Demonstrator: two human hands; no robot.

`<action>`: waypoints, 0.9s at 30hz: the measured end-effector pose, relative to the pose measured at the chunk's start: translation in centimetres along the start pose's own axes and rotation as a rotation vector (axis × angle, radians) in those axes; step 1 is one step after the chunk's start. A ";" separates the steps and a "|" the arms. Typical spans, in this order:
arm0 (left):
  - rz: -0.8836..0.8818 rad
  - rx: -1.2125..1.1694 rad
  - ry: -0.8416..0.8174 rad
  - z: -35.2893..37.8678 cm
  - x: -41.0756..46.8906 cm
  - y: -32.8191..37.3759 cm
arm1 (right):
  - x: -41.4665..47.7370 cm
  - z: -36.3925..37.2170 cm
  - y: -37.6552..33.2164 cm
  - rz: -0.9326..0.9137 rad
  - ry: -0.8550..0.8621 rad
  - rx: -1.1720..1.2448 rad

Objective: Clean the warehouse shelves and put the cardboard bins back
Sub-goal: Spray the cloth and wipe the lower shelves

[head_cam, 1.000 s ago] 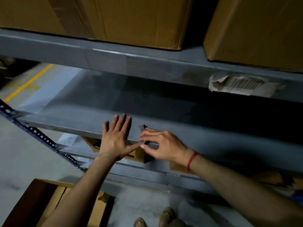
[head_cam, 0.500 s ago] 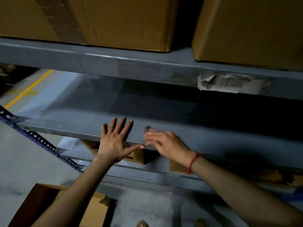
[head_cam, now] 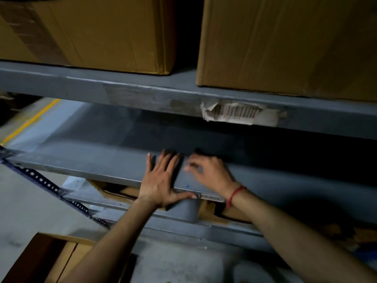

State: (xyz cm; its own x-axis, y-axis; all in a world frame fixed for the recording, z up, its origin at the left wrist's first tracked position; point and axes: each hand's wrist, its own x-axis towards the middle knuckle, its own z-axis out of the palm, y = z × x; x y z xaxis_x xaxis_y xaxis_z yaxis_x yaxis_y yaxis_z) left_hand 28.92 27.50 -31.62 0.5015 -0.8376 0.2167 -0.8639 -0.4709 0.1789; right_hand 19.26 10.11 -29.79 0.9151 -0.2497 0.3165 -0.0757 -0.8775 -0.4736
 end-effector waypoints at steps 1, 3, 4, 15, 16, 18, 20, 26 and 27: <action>0.011 0.002 0.012 0.2 0.0 -0.2 | -1.7 -0.3 -1.2 -0.102 -0.063 0.071; 0.030 0.012 0.005 0.4 -0.2 -0.5 | -3.7 -1.4 -2.1 -0.311 -0.220 0.176; 0.031 0.027 -0.012 0.4 -0.2 -0.4 | -3.6 -1.9 -1.3 -0.413 -0.289 0.184; -0.012 0.078 -0.158 -0.6 0.0 0.3 | 2.2 -3.7 8.5 0.254 0.012 -0.039; -0.018 0.059 -0.163 -0.6 0.1 0.3 | 0.5 -3.3 6.4 0.158 -0.034 0.003; -0.046 0.030 -0.208 -1.0 0.5 0.7 | -3.5 -3.2 3.2 -0.187 -0.067 0.049; -0.069 0.044 -0.232 -1.4 1.1 1.6 | -5.7 -4.4 2.7 -0.467 -0.194 0.145; 0.116 -0.182 -0.060 0.2 2.1 7.7 | -0.2 -8.3 12.4 -0.323 -0.383 0.113; 0.102 -0.181 -0.052 0.7 2.2 8.6 | 0.6 -8.5 14.0 -0.177 -0.293 0.083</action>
State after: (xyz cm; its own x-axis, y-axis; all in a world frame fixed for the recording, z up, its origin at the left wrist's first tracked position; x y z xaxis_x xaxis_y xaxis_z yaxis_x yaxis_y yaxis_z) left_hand 22.53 21.44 -30.26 0.4045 -0.8937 0.1939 -0.8852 -0.3293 0.3286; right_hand 15.36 -5.76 -29.28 0.9868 0.0420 0.1563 0.1159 -0.8575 -0.5012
